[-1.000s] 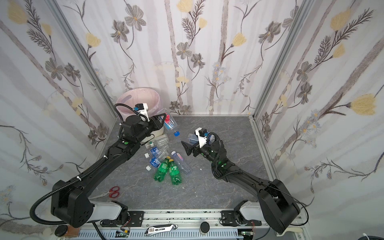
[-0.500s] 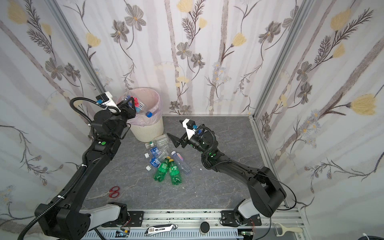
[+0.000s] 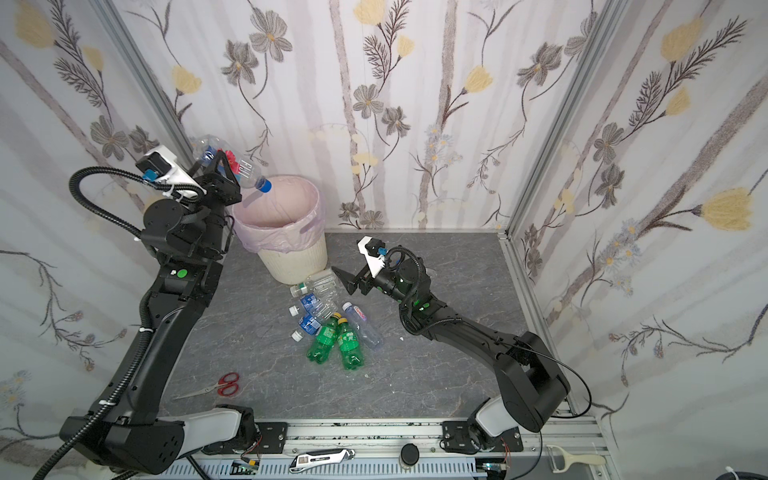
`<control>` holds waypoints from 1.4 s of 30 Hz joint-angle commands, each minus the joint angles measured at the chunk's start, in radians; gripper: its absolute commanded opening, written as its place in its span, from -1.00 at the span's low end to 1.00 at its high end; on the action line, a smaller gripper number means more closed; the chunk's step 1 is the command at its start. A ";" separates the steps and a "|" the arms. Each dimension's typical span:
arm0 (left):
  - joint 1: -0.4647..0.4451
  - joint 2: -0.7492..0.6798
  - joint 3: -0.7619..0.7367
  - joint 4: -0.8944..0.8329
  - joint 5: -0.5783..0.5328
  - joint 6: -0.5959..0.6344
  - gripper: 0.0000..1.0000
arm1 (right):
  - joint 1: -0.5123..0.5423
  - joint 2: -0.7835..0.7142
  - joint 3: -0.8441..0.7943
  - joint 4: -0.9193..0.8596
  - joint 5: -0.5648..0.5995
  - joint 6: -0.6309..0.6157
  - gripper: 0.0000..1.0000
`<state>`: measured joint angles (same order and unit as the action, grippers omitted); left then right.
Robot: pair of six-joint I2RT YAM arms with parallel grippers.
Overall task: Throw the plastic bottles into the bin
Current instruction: 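Carry the Fiji bottle over the bin with the left gripper while the right gripper withdraws, then open the left gripper to drop the Fiji bottle into the bin, then move both grippers back down over the bottle pile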
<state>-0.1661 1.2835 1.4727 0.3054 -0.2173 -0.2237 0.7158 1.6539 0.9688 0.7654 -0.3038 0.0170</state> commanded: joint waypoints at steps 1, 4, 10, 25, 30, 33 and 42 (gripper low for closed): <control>0.017 0.076 0.009 0.016 -0.018 0.002 -0.11 | 0.001 0.002 0.010 -0.001 0.003 -0.016 0.99; 0.057 0.207 0.044 -0.014 0.009 -0.020 -0.03 | 0.001 0.004 0.010 -0.004 -0.002 -0.016 0.99; 0.062 0.283 0.129 -0.147 0.106 -0.107 1.00 | 0.001 0.000 0.013 -0.024 0.015 -0.033 0.99; -0.028 0.115 -0.024 -0.078 0.183 -0.145 1.00 | 0.000 0.000 0.011 -0.032 0.044 -0.037 0.99; -0.118 0.074 -0.089 -0.073 0.196 -0.167 1.00 | -0.011 -0.023 0.016 -0.067 0.098 -0.035 0.99; -0.185 0.051 -0.152 -0.072 0.187 -0.164 1.00 | -0.022 -0.039 0.019 -0.098 0.167 -0.025 0.99; -0.308 0.008 -0.396 -0.058 0.220 -0.215 1.00 | -0.162 -0.108 -0.017 -0.189 0.329 0.102 0.99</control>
<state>-0.4454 1.2957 1.1217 0.2081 0.0086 -0.4313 0.5953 1.5494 0.9611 0.6258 -0.0322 0.0429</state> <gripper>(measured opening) 0.997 0.995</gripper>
